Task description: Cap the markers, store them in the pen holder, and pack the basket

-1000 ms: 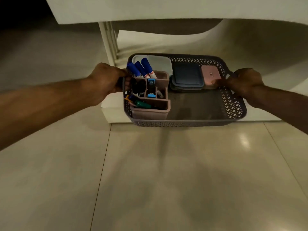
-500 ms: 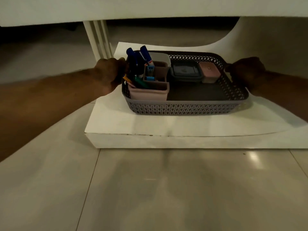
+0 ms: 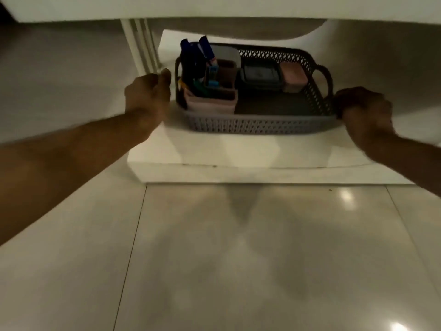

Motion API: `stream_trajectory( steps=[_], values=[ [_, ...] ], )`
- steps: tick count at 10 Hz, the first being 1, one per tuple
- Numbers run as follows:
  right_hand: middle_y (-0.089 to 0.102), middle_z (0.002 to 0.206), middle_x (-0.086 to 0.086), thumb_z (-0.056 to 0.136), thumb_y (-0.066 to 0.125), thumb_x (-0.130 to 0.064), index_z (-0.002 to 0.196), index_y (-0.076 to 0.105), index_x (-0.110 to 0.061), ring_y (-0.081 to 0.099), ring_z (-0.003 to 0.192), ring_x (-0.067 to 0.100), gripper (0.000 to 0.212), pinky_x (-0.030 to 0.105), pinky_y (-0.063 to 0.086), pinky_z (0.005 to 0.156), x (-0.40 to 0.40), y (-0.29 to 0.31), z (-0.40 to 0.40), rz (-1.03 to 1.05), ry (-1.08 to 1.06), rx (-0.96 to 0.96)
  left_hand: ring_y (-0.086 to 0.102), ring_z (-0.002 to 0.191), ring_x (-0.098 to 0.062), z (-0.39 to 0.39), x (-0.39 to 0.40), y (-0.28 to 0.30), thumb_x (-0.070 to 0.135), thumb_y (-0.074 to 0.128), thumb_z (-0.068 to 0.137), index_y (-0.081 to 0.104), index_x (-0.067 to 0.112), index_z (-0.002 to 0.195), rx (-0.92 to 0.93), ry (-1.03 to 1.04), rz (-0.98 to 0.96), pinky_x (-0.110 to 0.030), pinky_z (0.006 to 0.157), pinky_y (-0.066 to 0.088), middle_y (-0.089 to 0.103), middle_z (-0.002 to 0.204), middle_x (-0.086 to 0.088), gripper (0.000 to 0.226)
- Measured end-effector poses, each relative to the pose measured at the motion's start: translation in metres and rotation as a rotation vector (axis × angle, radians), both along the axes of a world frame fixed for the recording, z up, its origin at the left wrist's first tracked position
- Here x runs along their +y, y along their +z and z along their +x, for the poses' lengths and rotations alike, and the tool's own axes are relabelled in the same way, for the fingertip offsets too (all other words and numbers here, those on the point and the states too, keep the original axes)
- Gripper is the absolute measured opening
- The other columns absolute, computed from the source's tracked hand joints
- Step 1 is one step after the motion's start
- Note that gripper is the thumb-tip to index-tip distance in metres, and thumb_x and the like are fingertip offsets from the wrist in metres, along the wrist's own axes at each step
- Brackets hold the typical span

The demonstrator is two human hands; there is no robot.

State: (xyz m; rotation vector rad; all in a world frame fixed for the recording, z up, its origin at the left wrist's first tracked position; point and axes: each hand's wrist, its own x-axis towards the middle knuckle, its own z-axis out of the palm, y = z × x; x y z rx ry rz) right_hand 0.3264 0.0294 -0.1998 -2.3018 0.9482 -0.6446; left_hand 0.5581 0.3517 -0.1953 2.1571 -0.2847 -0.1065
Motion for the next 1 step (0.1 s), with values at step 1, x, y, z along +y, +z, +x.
stream_trajectory(
  steps=[1],
  values=[
    [0.069,0.133,0.017,0.106,0.053,-0.024,0.139,0.064,-0.012,0.066,0.119,0.036,0.036,0.043,0.051,0.107,0.0409,0.0096,-0.0425,-0.029,0.085,0.151,0.059,0.132,-0.041,-0.0504,0.0423,0.0032,0.038,0.048,0.111,0.066,0.010,0.138,-0.140,-0.137,0.312,-0.039,0.110,0.043,0.066,0.140,-0.021,0.043]
  ],
)
